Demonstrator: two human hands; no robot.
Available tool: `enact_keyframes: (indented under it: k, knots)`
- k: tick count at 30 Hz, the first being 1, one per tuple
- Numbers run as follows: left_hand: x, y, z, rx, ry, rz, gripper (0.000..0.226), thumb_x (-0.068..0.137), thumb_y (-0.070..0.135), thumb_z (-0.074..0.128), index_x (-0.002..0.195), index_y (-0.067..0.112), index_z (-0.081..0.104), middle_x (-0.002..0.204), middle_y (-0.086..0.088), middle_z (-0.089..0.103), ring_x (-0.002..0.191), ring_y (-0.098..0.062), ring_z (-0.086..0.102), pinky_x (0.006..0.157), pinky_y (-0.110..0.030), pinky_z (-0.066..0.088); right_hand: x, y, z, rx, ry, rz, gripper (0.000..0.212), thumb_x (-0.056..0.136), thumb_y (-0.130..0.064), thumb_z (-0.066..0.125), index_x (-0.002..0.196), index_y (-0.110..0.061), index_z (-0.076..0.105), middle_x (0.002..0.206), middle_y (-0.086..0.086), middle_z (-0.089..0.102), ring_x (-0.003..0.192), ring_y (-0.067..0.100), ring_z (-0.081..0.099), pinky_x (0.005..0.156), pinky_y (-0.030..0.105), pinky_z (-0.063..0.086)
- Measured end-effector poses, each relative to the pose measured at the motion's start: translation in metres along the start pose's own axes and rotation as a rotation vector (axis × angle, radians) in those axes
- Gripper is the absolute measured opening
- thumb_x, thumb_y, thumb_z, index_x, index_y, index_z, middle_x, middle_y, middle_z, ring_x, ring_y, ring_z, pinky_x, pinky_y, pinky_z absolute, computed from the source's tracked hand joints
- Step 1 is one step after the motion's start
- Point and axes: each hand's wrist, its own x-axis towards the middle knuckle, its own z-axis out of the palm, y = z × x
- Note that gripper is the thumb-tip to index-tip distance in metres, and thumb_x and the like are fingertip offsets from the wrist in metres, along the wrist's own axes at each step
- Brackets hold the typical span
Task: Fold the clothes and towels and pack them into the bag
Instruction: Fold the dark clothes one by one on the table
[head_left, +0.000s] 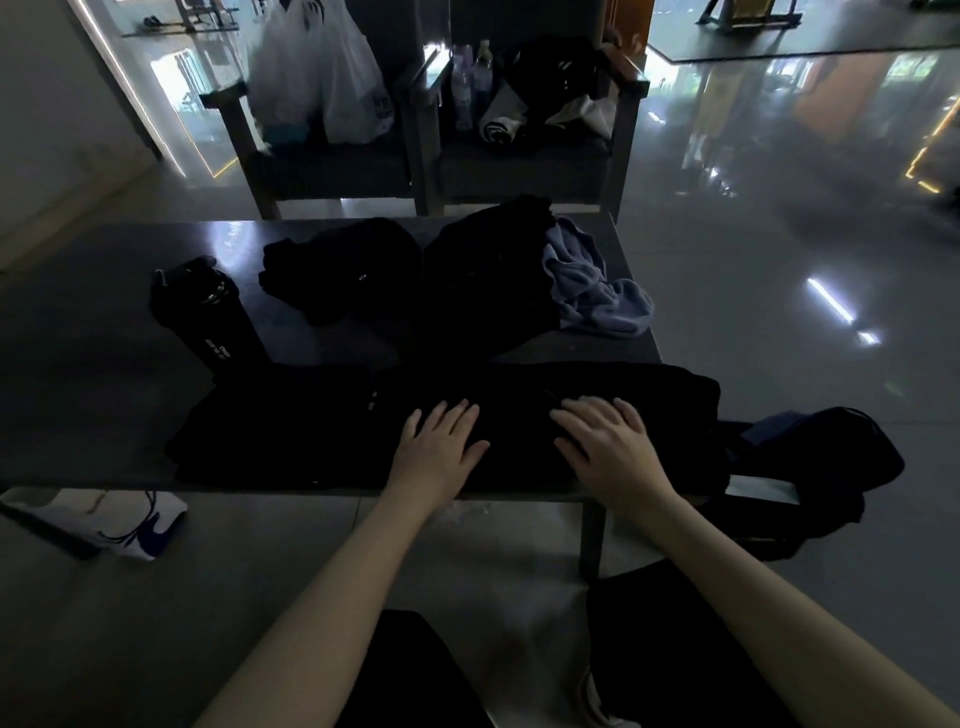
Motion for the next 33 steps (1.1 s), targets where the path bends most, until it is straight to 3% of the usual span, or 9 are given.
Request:
enact_keyframes:
  k: [3, 6, 9, 12, 15, 18, 26, 30, 33]
  knots:
    - [-0.001, -0.012, 0.001, -0.048, -0.013, -0.059, 0.060, 0.100, 0.051, 0.018, 0.153, 0.024, 0.010, 0.160, 0.009, 0.006, 0.147, -0.014, 0.002, 0.119, -0.037, 0.002, -0.009, 0.009, 0.010, -0.048, -0.258, 0.023, 0.070, 0.085, -0.058, 0.007, 0.145, -0.033, 0.033, 0.153, -0.007, 0.031, 0.142, 0.020, 0.027, 0.115, 0.049, 0.013]
    - [-0.007, -0.031, 0.003, -0.039, -0.013, -0.122, 0.061, 0.100, 0.052, 0.018, 0.153, 0.024, 0.010, 0.160, 0.008, 0.005, 0.147, -0.013, 0.000, 0.119, -0.038, 0.002, -0.010, 0.014, 0.008, -0.100, -0.315, 0.057, 0.079, 0.078, -0.060, -0.009, 0.149, -0.037, 0.013, 0.158, -0.013, 0.010, 0.147, 0.015, 0.007, 0.116, 0.045, -0.001]
    - [-0.010, -0.037, 0.000, -0.030, -0.048, -0.173, 0.059, 0.100, 0.050, 0.017, 0.153, 0.023, 0.010, 0.161, 0.008, 0.004, 0.147, -0.013, -0.001, 0.118, -0.041, 0.001, -0.010, 0.013, 0.005, -0.105, -0.335, 0.080, 0.081, 0.075, -0.060, -0.015, 0.150, -0.037, 0.007, 0.158, -0.014, 0.004, 0.147, 0.013, 0.000, 0.116, 0.044, -0.005]
    - [-0.007, -0.023, -0.008, -0.004, -0.027, -0.207, 0.057, 0.101, 0.046, 0.015, 0.153, 0.021, 0.011, 0.161, 0.006, 0.003, 0.148, -0.017, -0.003, 0.119, -0.047, -0.002, -0.010, 0.012, 0.006, -0.074, -0.341, 0.094, 0.082, 0.074, -0.060, -0.014, 0.150, -0.037, 0.008, 0.159, -0.013, 0.006, 0.147, 0.013, 0.001, 0.116, 0.044, -0.004]
    - [-0.006, 0.012, -0.015, -0.010, 0.123, -0.095, 0.056, 0.102, 0.044, 0.020, 0.153, 0.023, 0.013, 0.161, 0.007, 0.005, 0.148, -0.018, -0.001, 0.118, -0.048, 0.000, -0.009, 0.012, 0.006, -0.067, -0.337, 0.093, 0.083, 0.074, -0.059, -0.014, 0.150, -0.036, 0.009, 0.158, -0.013, 0.006, 0.147, 0.013, 0.002, 0.116, 0.044, -0.003]
    - [-0.003, 0.045, -0.009, -0.059, 0.031, 0.034, 0.058, 0.101, 0.049, 0.020, 0.153, 0.026, 0.006, 0.161, 0.008, -0.001, 0.148, -0.016, -0.005, 0.118, -0.044, -0.003, -0.009, 0.011, 0.003, -0.053, -0.332, 0.085, 0.084, 0.072, -0.059, -0.014, 0.150, -0.035, 0.010, 0.158, -0.012, 0.008, 0.147, 0.013, 0.004, 0.116, 0.044, -0.003]
    - [0.005, 0.041, 0.000, -0.022, -0.070, -0.021, 0.062, 0.100, 0.052, 0.019, 0.153, 0.023, 0.003, 0.161, 0.007, 0.001, 0.147, -0.016, -0.002, 0.119, -0.041, 0.000, -0.018, 0.037, -0.005, -0.086, -0.325, 0.183, 0.077, 0.080, -0.059, -0.009, 0.149, -0.035, 0.016, 0.158, -0.015, 0.010, 0.147, 0.012, 0.002, 0.115, 0.049, -0.006]
    - [0.006, 0.053, -0.010, -0.019, -0.042, -0.007, 0.061, 0.101, 0.049, 0.020, 0.153, 0.021, 0.004, 0.161, 0.007, -0.001, 0.148, -0.018, -0.005, 0.118, -0.047, -0.002, -0.022, 0.045, -0.011, -0.016, -0.236, 0.363, 0.050, 0.100, -0.048, 0.021, 0.146, -0.032, 0.029, 0.158, -0.011, 0.015, 0.146, 0.013, 0.005, 0.115, 0.050, -0.005]
    - [0.012, 0.069, -0.015, -0.077, 0.006, 0.074, 0.059, 0.101, 0.049, 0.020, 0.153, 0.025, 0.006, 0.160, 0.009, -0.001, 0.147, -0.016, -0.005, 0.118, -0.047, -0.003, -0.027, 0.059, -0.015, 0.165, -0.118, 0.616, 0.048, 0.100, -0.042, 0.030, 0.145, -0.024, 0.035, 0.158, -0.004, 0.018, 0.146, 0.016, 0.010, 0.115, 0.050, -0.001]
